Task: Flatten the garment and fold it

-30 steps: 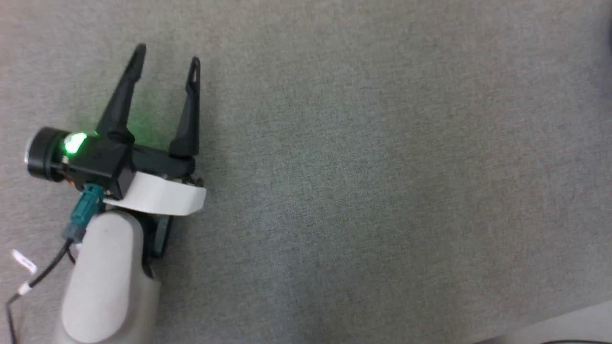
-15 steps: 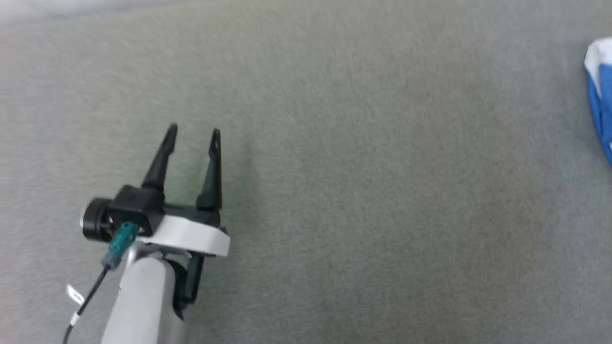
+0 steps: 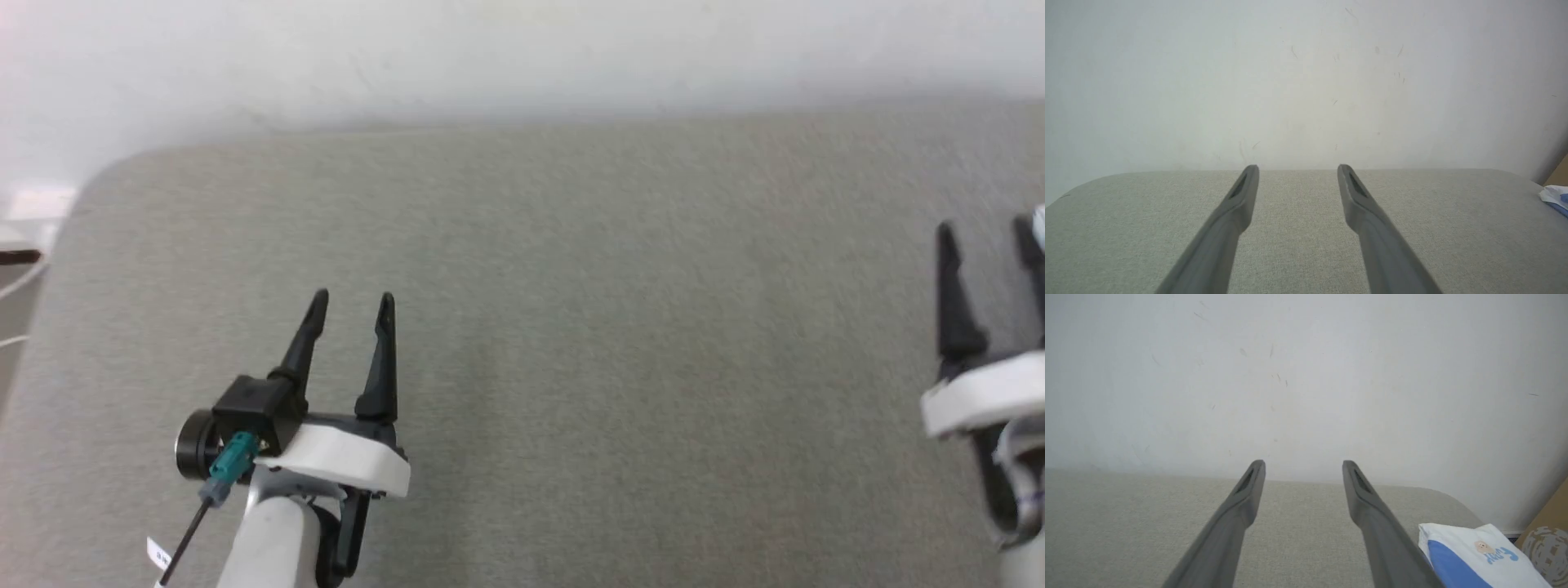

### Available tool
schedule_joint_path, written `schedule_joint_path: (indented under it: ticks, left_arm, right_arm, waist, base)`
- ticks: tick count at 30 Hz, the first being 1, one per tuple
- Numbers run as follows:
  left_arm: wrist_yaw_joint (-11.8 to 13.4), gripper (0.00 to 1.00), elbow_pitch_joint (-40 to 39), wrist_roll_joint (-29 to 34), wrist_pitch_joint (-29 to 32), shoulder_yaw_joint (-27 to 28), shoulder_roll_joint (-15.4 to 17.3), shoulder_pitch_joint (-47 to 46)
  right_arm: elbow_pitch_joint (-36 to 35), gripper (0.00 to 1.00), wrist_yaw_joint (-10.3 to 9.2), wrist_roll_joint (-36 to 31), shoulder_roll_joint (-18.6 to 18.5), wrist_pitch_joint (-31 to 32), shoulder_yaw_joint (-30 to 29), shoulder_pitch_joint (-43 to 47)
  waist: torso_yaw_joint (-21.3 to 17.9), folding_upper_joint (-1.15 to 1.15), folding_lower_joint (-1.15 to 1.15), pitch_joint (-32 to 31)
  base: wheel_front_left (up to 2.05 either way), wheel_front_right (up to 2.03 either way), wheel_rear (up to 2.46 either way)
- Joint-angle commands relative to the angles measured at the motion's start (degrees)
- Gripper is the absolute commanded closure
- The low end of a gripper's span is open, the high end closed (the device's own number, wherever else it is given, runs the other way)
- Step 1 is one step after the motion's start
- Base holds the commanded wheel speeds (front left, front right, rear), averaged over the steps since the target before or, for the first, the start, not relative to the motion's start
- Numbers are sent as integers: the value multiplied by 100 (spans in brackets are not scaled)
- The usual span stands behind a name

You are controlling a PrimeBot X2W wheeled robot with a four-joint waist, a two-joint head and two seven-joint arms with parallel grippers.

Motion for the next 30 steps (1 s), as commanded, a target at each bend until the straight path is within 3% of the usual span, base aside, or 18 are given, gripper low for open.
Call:
schedule_joint_path:
  ticks: [1,6,10,30]
  left_arm:
    - [-9,0,43,-8,-26,2,-24,81]
    - [19,0,160,-4,-27,-27,-52,208]
    - [61,0,181,-20,-27,-41,-68,359]
    - [235,0,261,-158,-27,-75,-88,835]
  right_arm:
    - [-172,0,-11,14,124,30,2,182]
    - [-673,0,-11,3,629,-8,4,806]
    - [-800,0,-11,13,812,-106,118,1219]
    - [-465,0,-11,217,880,-459,329,2016]
  waist:
    - [435,0,2,-452]
    - [559,0,2,-654]
    - [624,0,2,-818]
    - [753,0,2,-1105]
  base:
    - [0,0,0]
    - [0,0,0]
    - [0,0,0]
    - [0,0,0]
